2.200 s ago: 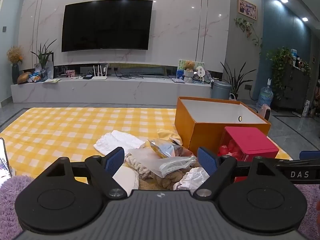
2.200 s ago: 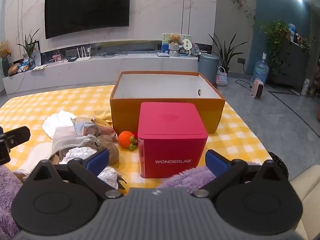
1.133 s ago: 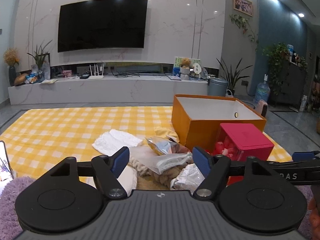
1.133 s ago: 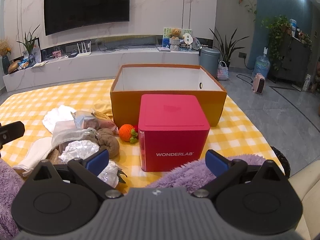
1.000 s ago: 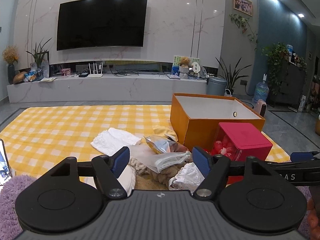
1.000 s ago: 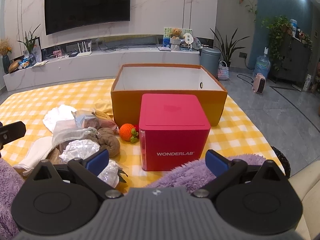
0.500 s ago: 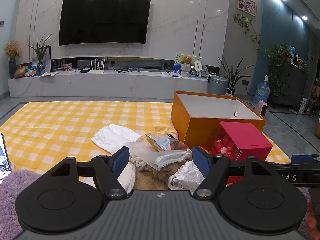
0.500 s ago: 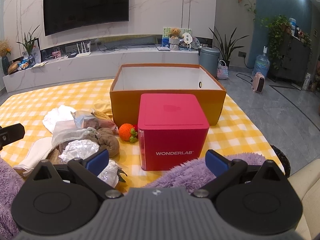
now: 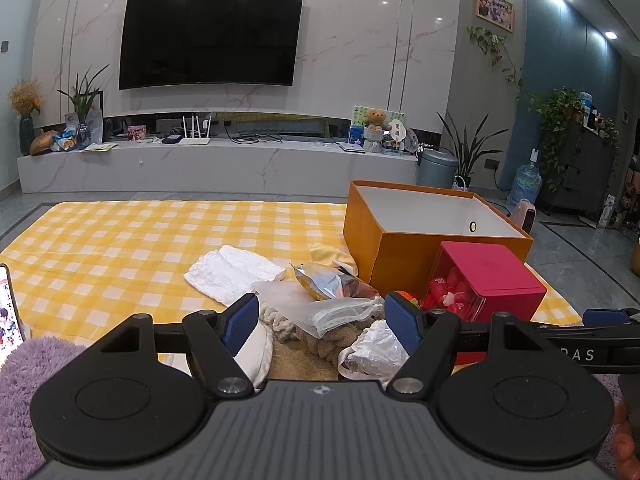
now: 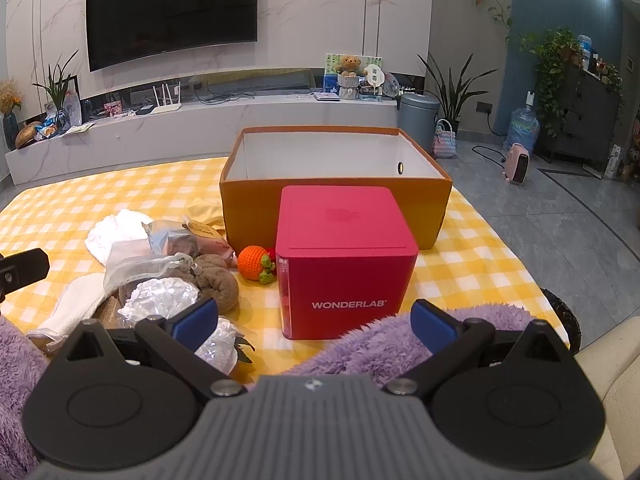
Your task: Organize soft objects
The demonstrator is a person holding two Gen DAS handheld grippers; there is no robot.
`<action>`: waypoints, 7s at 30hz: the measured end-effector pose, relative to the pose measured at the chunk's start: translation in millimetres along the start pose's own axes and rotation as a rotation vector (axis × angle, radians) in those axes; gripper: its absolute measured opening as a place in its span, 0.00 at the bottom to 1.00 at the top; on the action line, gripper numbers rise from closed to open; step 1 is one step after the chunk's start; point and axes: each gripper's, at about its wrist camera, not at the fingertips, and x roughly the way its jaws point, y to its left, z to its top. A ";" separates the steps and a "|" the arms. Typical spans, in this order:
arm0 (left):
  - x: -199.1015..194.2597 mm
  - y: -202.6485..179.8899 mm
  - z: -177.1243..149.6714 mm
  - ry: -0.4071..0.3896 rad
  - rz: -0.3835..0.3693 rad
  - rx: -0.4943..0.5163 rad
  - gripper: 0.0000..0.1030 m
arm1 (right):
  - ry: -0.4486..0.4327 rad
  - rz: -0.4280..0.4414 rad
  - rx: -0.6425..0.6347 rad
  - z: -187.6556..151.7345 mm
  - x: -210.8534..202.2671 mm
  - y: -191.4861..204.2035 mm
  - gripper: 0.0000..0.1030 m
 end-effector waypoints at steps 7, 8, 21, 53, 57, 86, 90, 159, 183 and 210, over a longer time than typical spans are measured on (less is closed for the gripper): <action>0.2 0.0 -0.4 0.001 0.002 -0.002 0.82 | 0.003 -0.002 -0.003 -0.7 0.5 0.5 0.98; 0.4 0.3 -0.6 0.002 0.002 -0.002 0.82 | 0.003 -0.002 -0.005 -0.9 0.6 1.0 0.98; 0.6 3.0 -3.5 0.005 0.000 -0.004 0.82 | 0.008 -0.003 -0.007 -1.7 0.3 1.3 0.98; 40.1 34.3 -20.2 0.275 -0.014 0.038 0.71 | 0.061 0.341 -0.258 -14.1 36.3 46.7 0.81; 49.6 42.8 -17.9 0.308 -0.006 0.062 0.71 | 0.075 0.369 -0.359 -18.5 51.0 63.9 0.81; 115.4 58.6 -19.1 0.466 0.113 0.059 0.28 | 0.116 0.326 -0.288 -28.3 116.9 67.7 0.61; 109.1 58.5 -18.1 0.430 0.114 0.057 0.20 | 0.100 0.337 -0.279 -27.4 112.2 65.7 0.57; 277.3 -40.0 130.9 0.375 -0.378 -0.189 0.11 | 0.222 0.127 -0.168 181.8 288.2 -32.1 0.60; 167.0 -53.3 163.7 0.045 -0.385 -0.129 0.85 | 0.022 0.093 -0.182 197.1 161.7 -44.6 0.87; 30.2 -11.6 47.4 0.078 -0.223 -0.021 0.86 | -0.080 0.155 0.084 11.2 9.2 8.8 0.97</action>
